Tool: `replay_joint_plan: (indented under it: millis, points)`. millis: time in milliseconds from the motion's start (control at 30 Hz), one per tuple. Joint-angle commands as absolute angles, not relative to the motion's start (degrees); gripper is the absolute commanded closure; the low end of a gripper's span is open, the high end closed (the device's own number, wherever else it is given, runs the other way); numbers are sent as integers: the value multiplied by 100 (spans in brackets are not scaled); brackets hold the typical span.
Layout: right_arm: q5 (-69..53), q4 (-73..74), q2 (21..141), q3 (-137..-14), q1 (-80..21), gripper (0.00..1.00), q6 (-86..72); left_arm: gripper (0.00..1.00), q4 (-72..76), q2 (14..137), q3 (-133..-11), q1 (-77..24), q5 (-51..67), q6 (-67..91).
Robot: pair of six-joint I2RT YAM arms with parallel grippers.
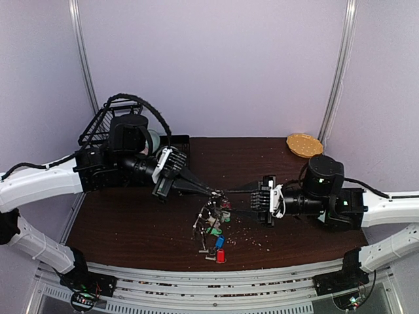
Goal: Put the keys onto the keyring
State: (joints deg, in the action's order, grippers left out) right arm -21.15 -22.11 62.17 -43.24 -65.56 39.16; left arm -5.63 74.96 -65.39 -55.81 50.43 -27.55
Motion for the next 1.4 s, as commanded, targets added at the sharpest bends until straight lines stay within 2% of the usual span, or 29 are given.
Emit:
replay_joint_plan:
  millis: [0,100,567,1000,1167,1367]
  points:
    - [-1982,-1938,6200,-4587,-6574,62,4238,100,-264,7392,-6731,-5546,5293,-2749]
    - [-1886,-1759,6208,-4675,-6559,62,4518,100,-342,7429,-6762,-5546,5328,-2796]
    - [-1758,-950,6530,-5198,-6542,81,5145,100,-425,7437,-6798,-5546,5357,-2857]
    - [-1854,-760,6537,-5364,-6544,90,4993,100,-649,7471,-6667,-5546,5168,-2977]
    - [-1891,-732,6570,-5380,-6542,99,4983,100,-680,7463,-6662,-5546,5137,-2981]
    - [-1898,-623,6559,-5412,-6540,100,4854,100,-753,7468,-6625,-5550,5014,-2998]
